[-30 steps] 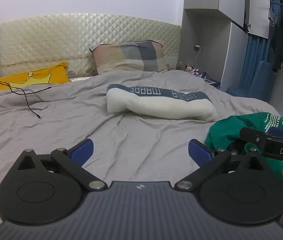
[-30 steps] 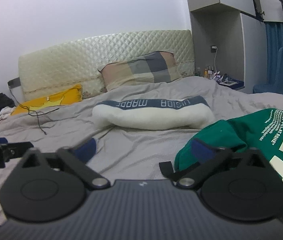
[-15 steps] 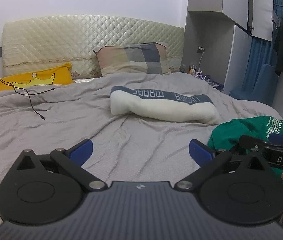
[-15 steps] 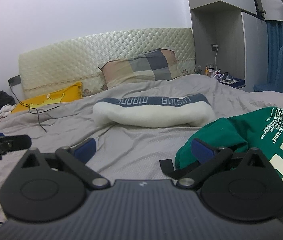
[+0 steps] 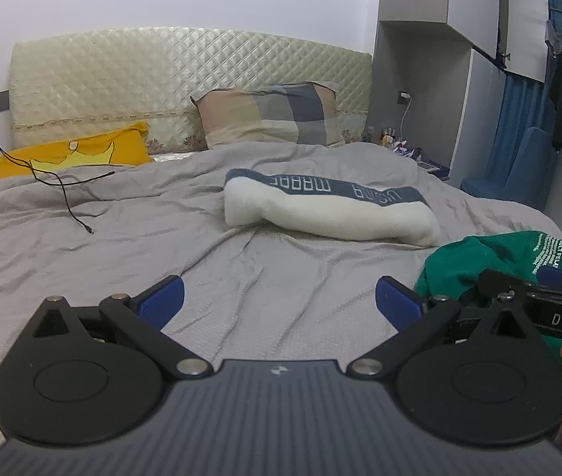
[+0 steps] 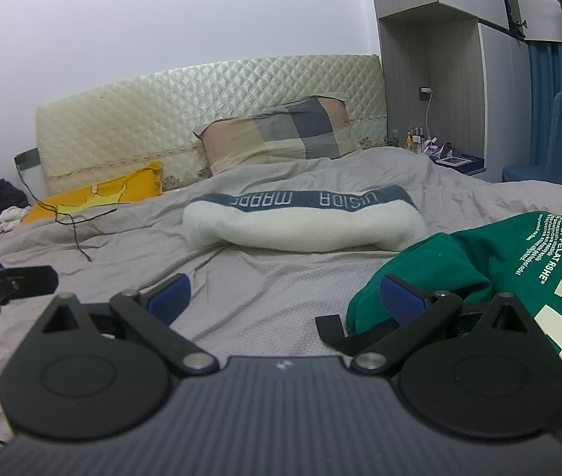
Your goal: Fold large clothes
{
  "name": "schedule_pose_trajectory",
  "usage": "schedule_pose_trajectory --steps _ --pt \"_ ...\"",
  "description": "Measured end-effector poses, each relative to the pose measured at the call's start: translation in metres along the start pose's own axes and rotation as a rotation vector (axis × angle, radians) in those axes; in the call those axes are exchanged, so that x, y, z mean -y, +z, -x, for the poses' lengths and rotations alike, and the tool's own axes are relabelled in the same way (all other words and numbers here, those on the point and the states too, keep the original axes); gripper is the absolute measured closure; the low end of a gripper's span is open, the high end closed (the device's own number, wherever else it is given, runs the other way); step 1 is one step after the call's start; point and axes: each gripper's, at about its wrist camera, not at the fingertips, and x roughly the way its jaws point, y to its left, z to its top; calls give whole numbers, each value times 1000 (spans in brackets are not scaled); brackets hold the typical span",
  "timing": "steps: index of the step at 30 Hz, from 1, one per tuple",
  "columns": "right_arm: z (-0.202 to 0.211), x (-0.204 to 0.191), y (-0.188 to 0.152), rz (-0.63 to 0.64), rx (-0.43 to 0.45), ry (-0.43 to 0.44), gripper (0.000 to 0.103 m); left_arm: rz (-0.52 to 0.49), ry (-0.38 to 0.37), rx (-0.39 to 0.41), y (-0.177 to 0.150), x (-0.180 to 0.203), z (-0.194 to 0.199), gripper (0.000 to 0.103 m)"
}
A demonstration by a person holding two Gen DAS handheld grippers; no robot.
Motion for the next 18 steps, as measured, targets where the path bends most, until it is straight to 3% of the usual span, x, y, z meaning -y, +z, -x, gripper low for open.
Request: schedule_pose_trajectory --steps 18 --pt "0 2 -2 -6 -6 -7 0 -5 7 -29 0 5 0 0"
